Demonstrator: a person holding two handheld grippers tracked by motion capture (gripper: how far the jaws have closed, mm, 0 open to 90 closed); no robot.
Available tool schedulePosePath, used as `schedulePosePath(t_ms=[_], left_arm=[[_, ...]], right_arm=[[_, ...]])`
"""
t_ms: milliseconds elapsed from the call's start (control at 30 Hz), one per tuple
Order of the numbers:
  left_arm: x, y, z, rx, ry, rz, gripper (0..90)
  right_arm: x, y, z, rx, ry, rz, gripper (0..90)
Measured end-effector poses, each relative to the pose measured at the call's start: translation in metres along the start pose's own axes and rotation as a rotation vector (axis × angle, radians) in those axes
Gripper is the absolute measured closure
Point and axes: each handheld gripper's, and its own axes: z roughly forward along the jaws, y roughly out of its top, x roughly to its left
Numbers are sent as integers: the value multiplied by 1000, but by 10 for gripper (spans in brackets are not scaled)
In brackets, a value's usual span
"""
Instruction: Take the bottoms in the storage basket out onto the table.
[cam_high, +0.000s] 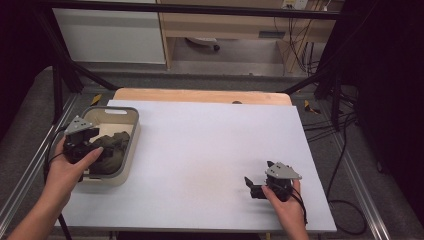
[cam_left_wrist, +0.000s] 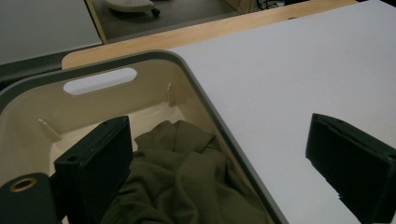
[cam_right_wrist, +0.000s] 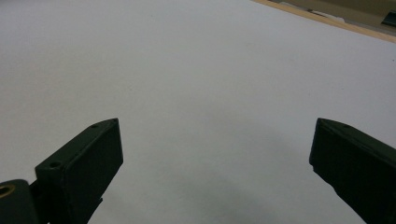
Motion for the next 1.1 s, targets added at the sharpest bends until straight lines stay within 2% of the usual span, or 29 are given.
schedulePosePath(t_ms=[33, 133, 333, 600, 767, 1100], left_arm=[[6, 0, 2, 7, 10, -15, 73], [13, 0, 5, 21, 26, -21, 73], [23, 1, 10, 39, 32, -34, 72], [29, 2, 13, 60, 28, -39, 71], [31, 1, 16, 83, 34, -28, 71], [38, 1, 17, 99, 41, -32, 71]], right_arm=[[0, 0, 0, 2, 1, 2, 33], [0, 0, 0, 4, 1, 2, 33], [-1, -1, 0, 9, -1, -2, 32], [-1, -1, 0, 16, -1, -8, 31], [-1, -1, 1, 20, -2, -11, 31], [-2, -1, 0, 21, -4, -12, 31]])
